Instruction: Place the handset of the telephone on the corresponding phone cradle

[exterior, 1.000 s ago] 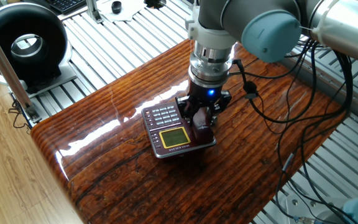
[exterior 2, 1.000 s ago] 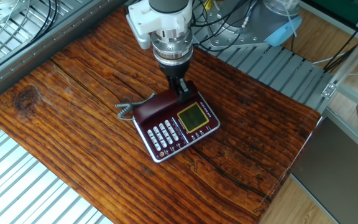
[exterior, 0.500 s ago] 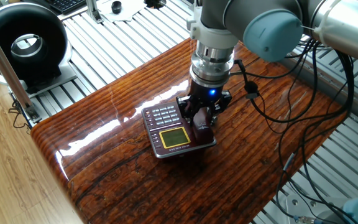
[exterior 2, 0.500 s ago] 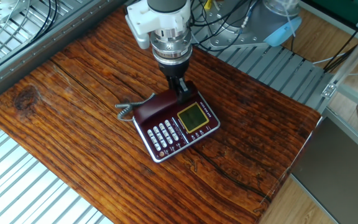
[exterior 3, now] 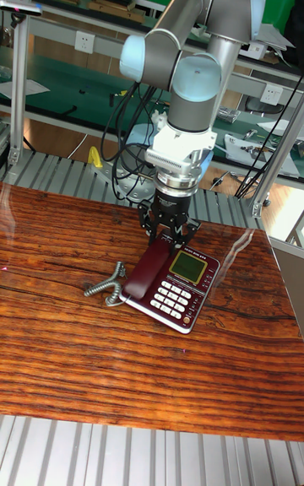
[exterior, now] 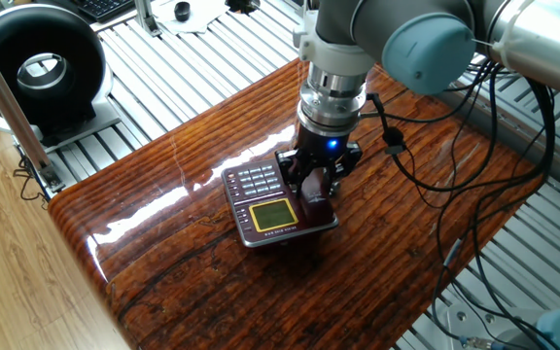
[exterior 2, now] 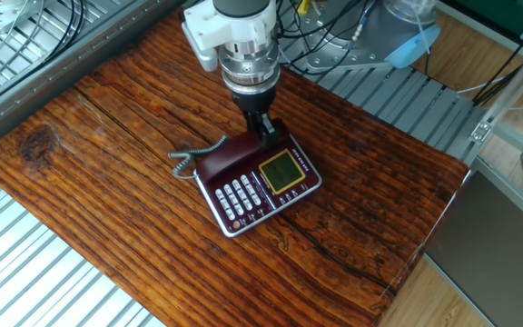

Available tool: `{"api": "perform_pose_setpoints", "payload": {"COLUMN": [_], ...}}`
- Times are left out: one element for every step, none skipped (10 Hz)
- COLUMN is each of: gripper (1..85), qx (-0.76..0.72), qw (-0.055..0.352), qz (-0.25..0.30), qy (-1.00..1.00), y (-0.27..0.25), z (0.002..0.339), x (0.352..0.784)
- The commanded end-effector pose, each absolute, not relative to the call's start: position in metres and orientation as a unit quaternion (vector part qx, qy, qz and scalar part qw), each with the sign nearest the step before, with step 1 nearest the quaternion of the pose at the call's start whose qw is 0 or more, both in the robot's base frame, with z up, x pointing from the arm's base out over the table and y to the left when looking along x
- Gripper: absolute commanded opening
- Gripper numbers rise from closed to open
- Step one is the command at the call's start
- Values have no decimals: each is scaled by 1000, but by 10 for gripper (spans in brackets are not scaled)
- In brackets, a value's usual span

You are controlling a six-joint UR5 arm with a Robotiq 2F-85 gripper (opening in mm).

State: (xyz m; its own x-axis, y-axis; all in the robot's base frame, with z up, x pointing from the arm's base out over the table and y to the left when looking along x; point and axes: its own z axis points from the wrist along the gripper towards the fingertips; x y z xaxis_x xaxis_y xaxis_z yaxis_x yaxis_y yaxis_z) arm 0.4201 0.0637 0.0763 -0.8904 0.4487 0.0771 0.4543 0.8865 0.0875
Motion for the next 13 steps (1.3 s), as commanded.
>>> {"api": "perform_pose_setpoints", "payload": {"gripper": [243,243,243,243,243,243,243,243,243,243,243,243,243], "qx": [-229,-227,-225,-225,-225,-225,-223,-222,-221,-220,-220,-219,-219], "qw": [32,33,33,33,33,35,35,35,36,36,36,36,36], "qz": [-62,-63,-66,-66,-66,-66,-66,-64,-65,-67,-67,-68,-68], "qy": [-971,-971,-972,-971,-971,-971,-972,-972,-972,-973,-973,-973,-973], "y": [68,67,67,67,66,65,64,62,61,62,62,62,62], "z": [78,78,77,77,77,78,78,78,78,78,78,78,78], "x": [419,418,418,418,419,419,418,419,419,420,419,419,420]}}
